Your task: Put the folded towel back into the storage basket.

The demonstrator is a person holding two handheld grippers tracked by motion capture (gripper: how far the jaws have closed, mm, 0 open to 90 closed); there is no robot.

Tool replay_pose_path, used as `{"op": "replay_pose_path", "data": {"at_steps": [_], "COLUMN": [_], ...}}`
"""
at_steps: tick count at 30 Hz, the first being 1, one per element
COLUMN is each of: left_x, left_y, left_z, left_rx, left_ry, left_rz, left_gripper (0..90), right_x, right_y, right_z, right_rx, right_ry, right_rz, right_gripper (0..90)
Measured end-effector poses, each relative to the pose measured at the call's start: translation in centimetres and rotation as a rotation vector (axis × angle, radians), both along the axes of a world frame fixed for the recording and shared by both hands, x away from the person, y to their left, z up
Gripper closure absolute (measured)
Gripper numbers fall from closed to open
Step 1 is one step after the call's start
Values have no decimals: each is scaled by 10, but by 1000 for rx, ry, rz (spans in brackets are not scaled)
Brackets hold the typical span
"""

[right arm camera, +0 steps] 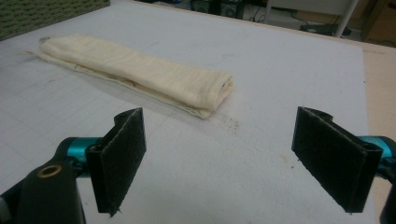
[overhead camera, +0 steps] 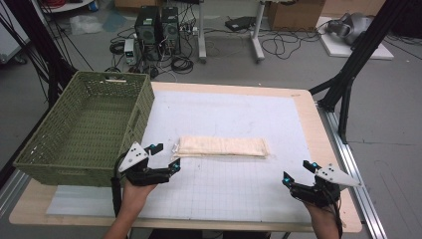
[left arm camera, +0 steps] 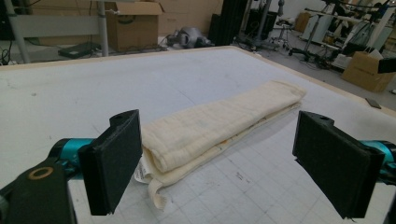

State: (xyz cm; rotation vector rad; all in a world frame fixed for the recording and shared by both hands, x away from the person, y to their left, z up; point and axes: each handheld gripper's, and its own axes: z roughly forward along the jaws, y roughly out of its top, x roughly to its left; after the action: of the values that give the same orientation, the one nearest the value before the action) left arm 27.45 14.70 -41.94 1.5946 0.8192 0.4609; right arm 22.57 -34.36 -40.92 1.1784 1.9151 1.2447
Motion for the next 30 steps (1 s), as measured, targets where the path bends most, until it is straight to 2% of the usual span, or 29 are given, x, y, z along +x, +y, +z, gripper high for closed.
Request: {"op": "replay_pose_path", "data": {"at_steps": [11, 14, 30], "left_x": [1, 1, 2], "left_y": [-3, -3, -2], "left_z": [-1, -1, 0], "left_rx": [5, 7, 4], "left_ry": [8, 13, 26], "left_rz": [-4, -7, 2], "left_gripper": [162, 162, 162], "right_x": [2, 2, 2], "right_y": [-3, -4, -2], "right_z": [-2, -2, -2], "right_rx": [10, -3, 0], "right_ry": [6, 9, 17], "right_rz": [8, 13, 15], "right_gripper": [164, 164, 164]}}
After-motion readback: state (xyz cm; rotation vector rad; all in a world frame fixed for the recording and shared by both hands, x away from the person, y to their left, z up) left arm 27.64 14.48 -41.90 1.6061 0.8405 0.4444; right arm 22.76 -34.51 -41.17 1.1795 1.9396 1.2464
